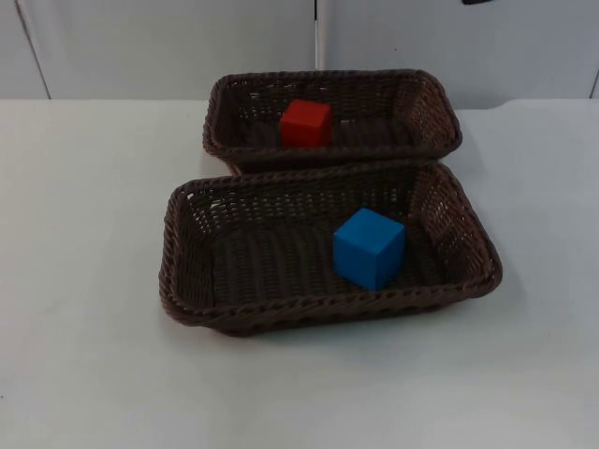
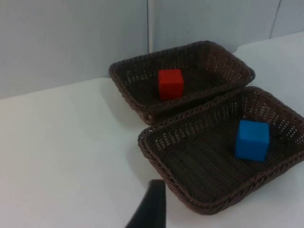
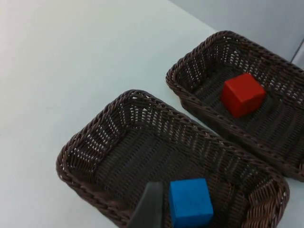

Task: Pick up one cube with the left hand and place it into the upper basket. Pick up one cube with the right hand and place it into the lower basket.

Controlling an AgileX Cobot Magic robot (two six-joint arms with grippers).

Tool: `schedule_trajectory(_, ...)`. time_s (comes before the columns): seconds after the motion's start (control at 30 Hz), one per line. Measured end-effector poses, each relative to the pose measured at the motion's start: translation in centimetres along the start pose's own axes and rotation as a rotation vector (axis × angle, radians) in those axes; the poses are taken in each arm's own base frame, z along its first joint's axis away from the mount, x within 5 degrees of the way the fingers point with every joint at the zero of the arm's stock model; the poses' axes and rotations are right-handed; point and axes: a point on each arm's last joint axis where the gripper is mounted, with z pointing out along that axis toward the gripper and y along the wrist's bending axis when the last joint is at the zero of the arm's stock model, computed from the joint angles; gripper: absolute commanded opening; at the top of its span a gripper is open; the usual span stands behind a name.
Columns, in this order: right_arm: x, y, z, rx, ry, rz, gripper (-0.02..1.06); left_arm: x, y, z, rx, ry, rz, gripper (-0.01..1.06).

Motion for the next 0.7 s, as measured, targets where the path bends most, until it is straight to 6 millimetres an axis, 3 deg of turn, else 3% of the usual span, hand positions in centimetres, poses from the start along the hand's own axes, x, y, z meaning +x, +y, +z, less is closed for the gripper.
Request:
schedule_trajectory(0.3,1.5,0.5,-2.1,0.008,-0.026,-0.002,0.78,0.0,-0.7,-4.3,0.018,-0.098,0.027,0.83)
schedule_trajectory(0.7,1.4,1.1,-6.3,0.027,-0.133,-0.001,0.78,2.3,-1.0,-5.9,0.039,-0.001,0.044,0.83)
